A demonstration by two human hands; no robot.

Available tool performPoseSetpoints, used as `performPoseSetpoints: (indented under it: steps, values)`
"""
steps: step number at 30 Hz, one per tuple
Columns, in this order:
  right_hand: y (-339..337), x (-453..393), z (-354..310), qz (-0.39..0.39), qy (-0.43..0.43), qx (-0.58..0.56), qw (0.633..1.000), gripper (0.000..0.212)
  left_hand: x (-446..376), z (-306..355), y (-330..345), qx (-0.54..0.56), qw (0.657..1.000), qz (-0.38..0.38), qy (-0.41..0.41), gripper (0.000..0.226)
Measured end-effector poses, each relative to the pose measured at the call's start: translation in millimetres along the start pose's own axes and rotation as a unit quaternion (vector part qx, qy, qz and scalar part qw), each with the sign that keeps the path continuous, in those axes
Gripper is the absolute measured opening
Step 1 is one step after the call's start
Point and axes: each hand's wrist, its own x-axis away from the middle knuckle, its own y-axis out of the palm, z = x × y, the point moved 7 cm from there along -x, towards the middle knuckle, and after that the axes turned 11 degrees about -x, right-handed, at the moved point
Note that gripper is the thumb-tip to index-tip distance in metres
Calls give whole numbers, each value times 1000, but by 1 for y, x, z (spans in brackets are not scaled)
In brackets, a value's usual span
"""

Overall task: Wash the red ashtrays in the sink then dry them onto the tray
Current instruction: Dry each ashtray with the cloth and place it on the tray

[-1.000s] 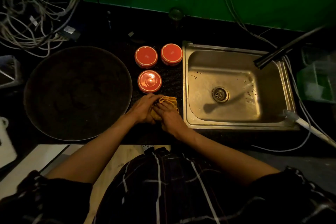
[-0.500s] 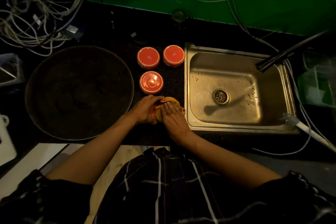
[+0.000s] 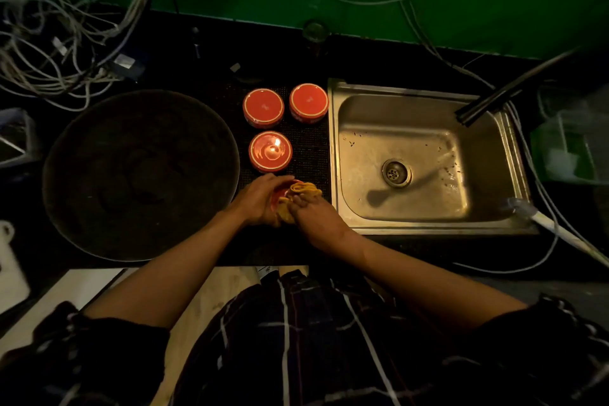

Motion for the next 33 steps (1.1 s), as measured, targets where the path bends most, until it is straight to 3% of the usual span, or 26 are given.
performPoseSetpoints:
  steps: [4,10,15,18,21,25,29,33]
  values:
    - [-1,7,8,27,2,39,999,50,0,1,0,-2,1000,5,-4,122]
    - [-8,8,4,51,12,-38,998,61,9,8,3,19,999,35,-17,118]
    - [1,-4,-4,57,85,-107,989,74,19,16,14,68,990,106,-70,111]
    - [-1,-8,-4,61,83,-149,983,67,18,16,10,61,990,109,-64,109]
    - [-12,-10,-1,12,42,-165,985,46,17,16,6,45,993,99,-49,111]
    - [-21,-1,7,-31,15,-98,995,34,19,14,8,31,993,106,-43,114]
    - [-22,9,14,28,17,-45,998,44,20,22,11,26,990,116,-73,114]
    - [-1,6,15,28,47,-20,998,57,27,33,25,22,980,137,-146,108]
